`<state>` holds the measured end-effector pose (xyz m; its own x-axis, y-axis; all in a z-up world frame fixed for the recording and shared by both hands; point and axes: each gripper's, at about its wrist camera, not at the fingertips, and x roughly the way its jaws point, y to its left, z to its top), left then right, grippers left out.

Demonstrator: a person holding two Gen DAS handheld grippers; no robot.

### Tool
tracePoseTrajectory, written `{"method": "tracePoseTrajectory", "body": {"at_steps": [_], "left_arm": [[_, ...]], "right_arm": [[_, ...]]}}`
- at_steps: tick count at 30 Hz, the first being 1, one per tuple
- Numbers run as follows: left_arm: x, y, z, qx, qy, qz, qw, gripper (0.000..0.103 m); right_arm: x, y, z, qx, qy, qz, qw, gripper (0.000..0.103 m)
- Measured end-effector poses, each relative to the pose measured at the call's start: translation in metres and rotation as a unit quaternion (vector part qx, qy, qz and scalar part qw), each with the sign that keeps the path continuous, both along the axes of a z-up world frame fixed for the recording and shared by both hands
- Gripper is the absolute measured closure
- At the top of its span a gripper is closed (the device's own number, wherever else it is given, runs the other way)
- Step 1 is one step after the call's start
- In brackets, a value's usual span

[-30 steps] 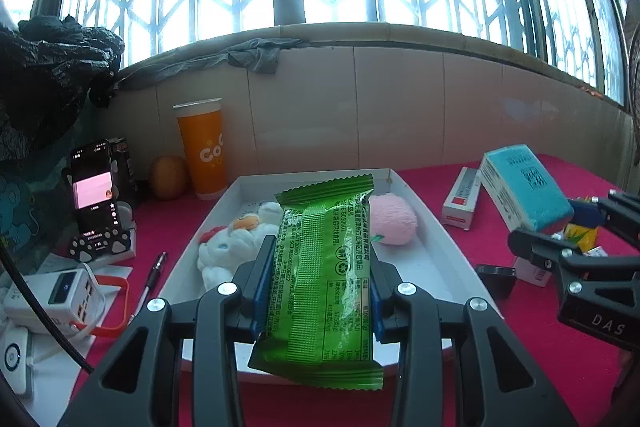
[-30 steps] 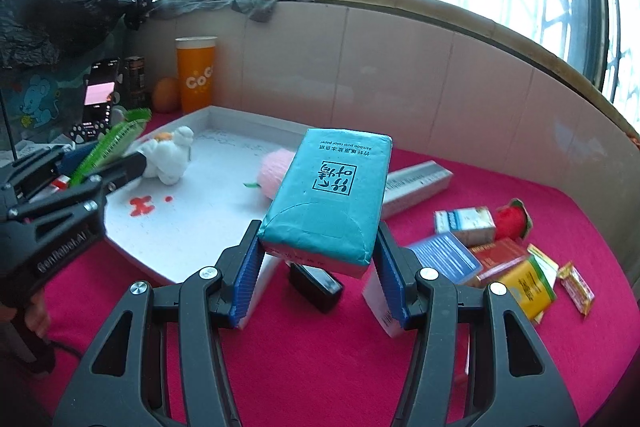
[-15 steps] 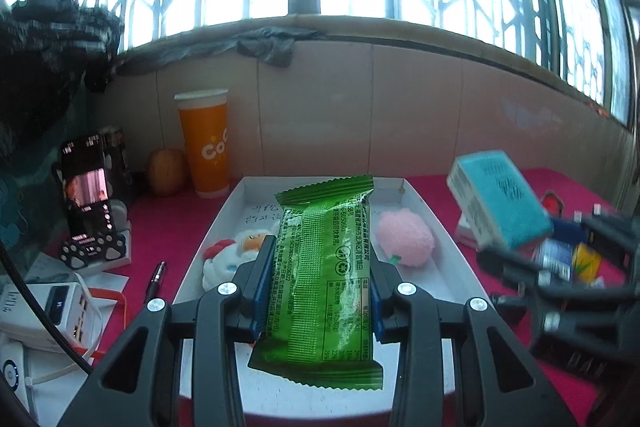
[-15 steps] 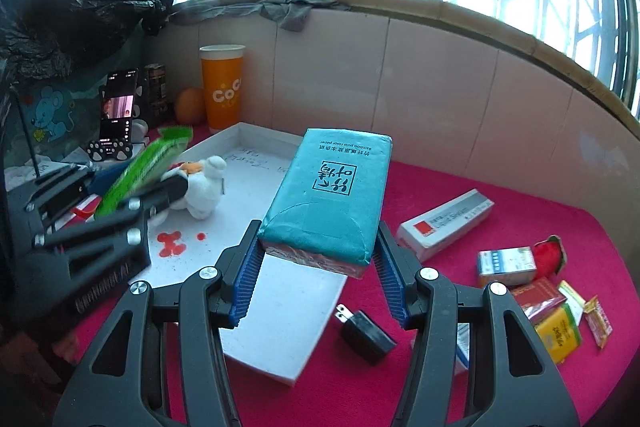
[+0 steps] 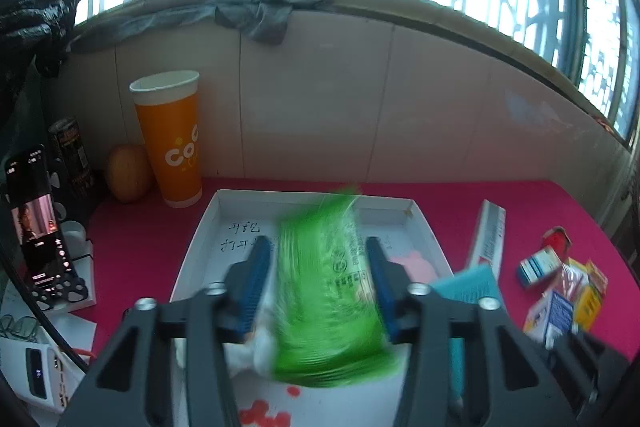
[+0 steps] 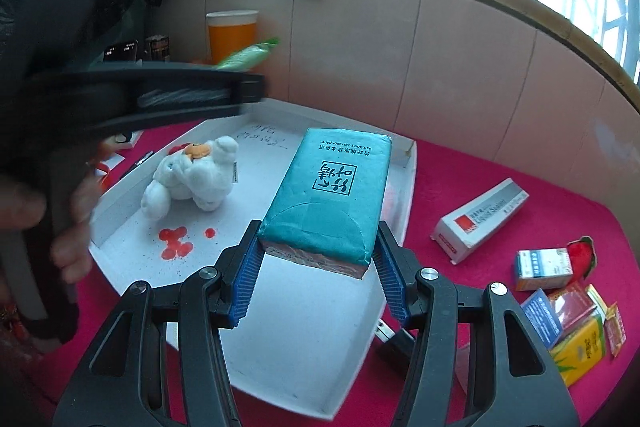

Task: Organize objects
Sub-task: 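Release the green packet with the left gripper while the right releases the teal tissue pack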

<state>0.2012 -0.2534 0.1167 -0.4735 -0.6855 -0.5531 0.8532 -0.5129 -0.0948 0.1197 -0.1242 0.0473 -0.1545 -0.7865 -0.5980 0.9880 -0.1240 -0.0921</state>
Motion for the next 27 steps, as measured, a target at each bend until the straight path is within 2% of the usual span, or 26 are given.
{"method": "tracePoseTrajectory", "body": {"at_steps": [2, 3, 4, 5, 6, 8, 10, 15, 18, 21, 23, 25, 27], "left_arm": [[0.000, -0.005, 0.000, 0.002, 0.011, 0.013, 0.9999, 0.025], [0.002, -0.005, 0.001, 0.002, 0.018, 0.018, 0.9997, 0.012], [0.006, -0.004, 0.002, 0.000, 0.029, 0.026, 0.9992, 0.007], [0.009, -0.003, 0.003, -0.001, 0.035, 0.033, 0.9989, 0.001], [0.012, 0.000, 0.004, -0.004, 0.039, 0.040, 0.9984, 0.000], [0.019, 0.008, 0.006, -0.015, 0.040, 0.053, 0.9977, 0.000], [0.026, 0.022, 0.007, -0.024, 0.044, 0.066, 0.9966, 0.000], [0.053, 0.073, -0.002, -0.044, 0.093, 0.098, 0.9899, 0.000], [0.054, 0.105, -0.016, -0.058, 0.114, 0.087, 0.9880, 0.000], [0.035, 0.125, -0.030, -0.085, 0.087, 0.056, 0.9910, 0.000], [0.020, 0.130, -0.043, -0.082, 0.069, 0.028, 0.9939, 0.000], [0.010, 0.132, -0.051, -0.070, 0.054, 0.014, 0.9960, 0.000], [0.010, 0.134, -0.050, -0.079, 0.055, 0.016, 0.9952, 0.000]], "right_arm": [[0.002, -0.006, -0.003, 0.009, 0.003, -0.001, 1.000, 0.049], [0.003, -0.008, -0.004, 0.013, 0.004, 0.001, 1.000, 0.049], [0.005, -0.011, -0.006, 0.019, 0.005, 0.006, 1.000, 0.049], [0.007, -0.012, -0.007, 0.024, 0.008, 0.010, 1.000, 0.044], [0.010, -0.012, -0.008, 0.025, 0.015, 0.013, 0.999, 0.029], [0.013, -0.008, -0.008, 0.018, 0.027, 0.014, 0.999, 0.017], [0.015, 0.000, -0.007, 0.003, 0.038, 0.013, 0.999, 0.017], [0.005, 0.031, -0.003, -0.040, 0.043, -0.006, 0.998, 0.016], [-0.009, 0.055, -0.005, -0.074, 0.051, -0.035, 0.995, 0.012], [-0.023, 0.075, -0.008, -0.104, 0.072, -0.066, 0.990, 0.012], [-0.033, 0.082, -0.013, -0.102, 0.078, -0.082, 0.988, 0.012], [-0.047, 0.087, -0.014, -0.096, 0.059, -0.098, 0.989, 0.012], [-0.056, 0.091, -0.012, -0.103, 0.049, -0.113, 0.987, 0.011]]}}
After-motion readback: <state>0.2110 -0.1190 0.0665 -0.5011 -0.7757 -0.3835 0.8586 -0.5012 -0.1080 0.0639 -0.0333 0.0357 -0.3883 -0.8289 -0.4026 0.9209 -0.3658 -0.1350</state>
